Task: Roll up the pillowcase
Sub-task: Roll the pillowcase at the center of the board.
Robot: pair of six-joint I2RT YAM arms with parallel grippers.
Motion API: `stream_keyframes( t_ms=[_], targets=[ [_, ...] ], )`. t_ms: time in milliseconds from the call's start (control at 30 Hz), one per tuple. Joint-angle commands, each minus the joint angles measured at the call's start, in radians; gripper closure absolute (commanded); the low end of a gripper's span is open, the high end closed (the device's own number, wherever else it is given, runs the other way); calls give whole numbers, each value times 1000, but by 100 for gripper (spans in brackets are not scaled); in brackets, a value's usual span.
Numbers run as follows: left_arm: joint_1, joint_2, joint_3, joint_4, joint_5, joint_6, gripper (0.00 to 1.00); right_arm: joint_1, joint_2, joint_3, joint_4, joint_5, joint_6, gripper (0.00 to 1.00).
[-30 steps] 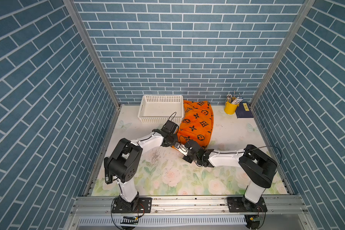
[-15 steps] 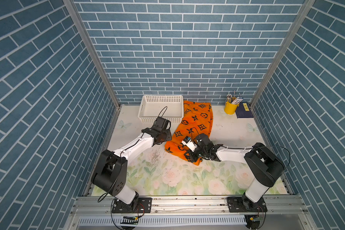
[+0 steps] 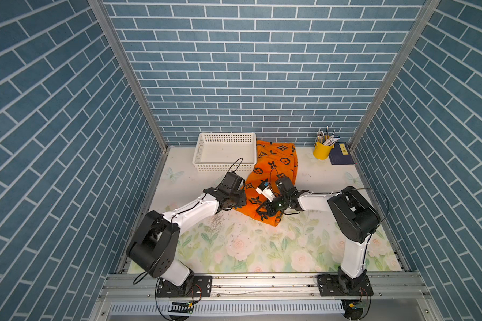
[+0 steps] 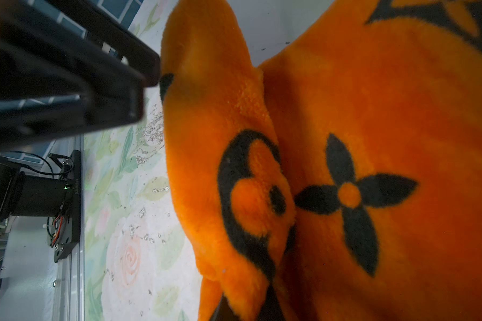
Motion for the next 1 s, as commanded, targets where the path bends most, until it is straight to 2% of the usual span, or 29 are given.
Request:
stream_keyframes(
  t_ms=[0,100,133,233,300,400,633,867,900,967],
  targets=[
    [1,104,40,3,-26,-16,57,-6,1,-7,-47,75,6,83],
    [0,168,64,-9,-24,-26,59,-3,-91,-44,-17,194,4,60],
    [0,177,67,-10,-25,-30,59,2,-125,-55,-16,244,1,57],
    [0,196,74,-6,-15,-31,59,50,-247,-97,-4,516,-43,49],
    [0,205,77,-7,-6,-27,59,127,-325,-151,46,694,-136,43],
    [2,210,77,-5,1,-26,59,251,-377,-240,168,854,-279,35],
    [3,212,80,-10,12,-24,59,403,-248,-213,263,1035,-476,34],
    [3,202,74,-16,11,-26,59,425,-109,-168,312,1112,-566,35],
    [3,202,74,-16,11,-26,59,425,-95,-165,311,1113,-569,37],
    [5,201,76,-20,14,-27,59,424,-80,-153,281,1102,-562,51]
  ],
)
